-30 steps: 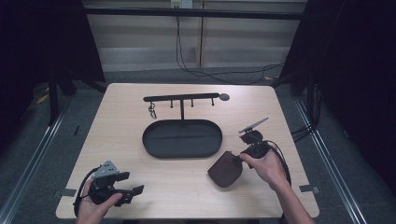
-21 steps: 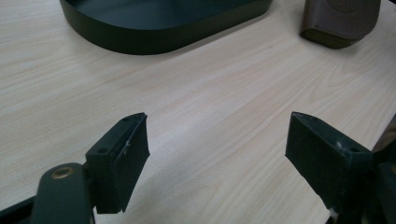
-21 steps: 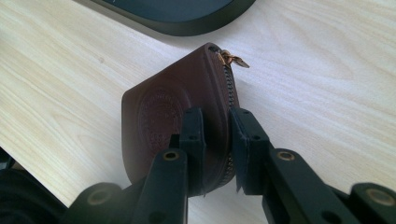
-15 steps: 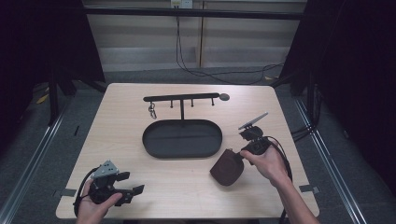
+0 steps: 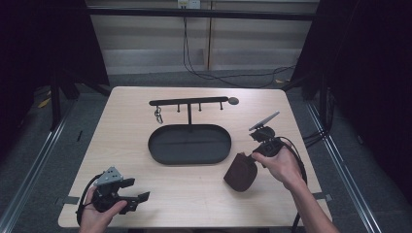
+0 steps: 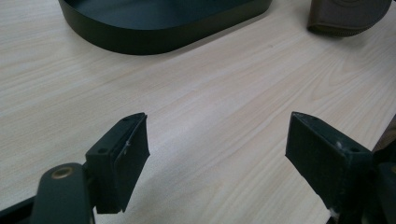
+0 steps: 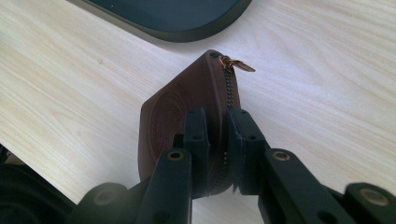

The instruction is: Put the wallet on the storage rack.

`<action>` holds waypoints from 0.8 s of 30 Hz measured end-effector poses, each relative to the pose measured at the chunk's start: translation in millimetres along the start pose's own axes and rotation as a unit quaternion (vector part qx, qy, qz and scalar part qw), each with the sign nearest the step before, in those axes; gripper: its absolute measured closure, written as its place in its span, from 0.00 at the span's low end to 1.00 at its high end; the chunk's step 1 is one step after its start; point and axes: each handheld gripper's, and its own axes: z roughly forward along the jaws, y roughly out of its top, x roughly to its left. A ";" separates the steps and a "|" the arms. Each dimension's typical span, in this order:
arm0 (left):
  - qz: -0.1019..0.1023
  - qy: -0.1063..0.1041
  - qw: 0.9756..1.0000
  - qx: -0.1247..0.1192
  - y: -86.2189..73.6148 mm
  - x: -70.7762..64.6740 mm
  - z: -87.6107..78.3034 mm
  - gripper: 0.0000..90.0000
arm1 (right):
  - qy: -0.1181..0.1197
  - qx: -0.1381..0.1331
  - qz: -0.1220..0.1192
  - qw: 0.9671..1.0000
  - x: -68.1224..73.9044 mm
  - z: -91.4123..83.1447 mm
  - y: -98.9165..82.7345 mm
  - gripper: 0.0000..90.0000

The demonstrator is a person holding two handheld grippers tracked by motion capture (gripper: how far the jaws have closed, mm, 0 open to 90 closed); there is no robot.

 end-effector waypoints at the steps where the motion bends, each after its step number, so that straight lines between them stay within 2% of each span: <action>1: 0.002 -0.002 1.000 0.002 0.0 0.3 0.2 0.24 | 0.000 0.002 0.000 1.000 0.3 -0.3 0.4 0.88; 9: 0.000 -0.001 1.000 0.001 0.0 -0.2 0.0 0.23 | -0.022 0.027 -0.005 0.999 1.5 -10.5 7.4 0.89; 13: 0.002 -0.001 1.000 0.001 0.2 -0.2 0.1 0.23 | -0.031 0.030 -0.007 0.999 2.7 -17.8 11.0 0.89; 20: -0.008 -0.008 1.000 0.002 -0.3 2.0 -0.2 0.22 | -0.027 0.051 -0.014 0.998 6.2 -22.3 17.9 0.89; 24: -0.002 -0.007 1.000 0.002 -0.4 0.0 -0.1 0.22 | -0.028 0.057 -0.017 0.998 8.0 -23.4 24.0 0.89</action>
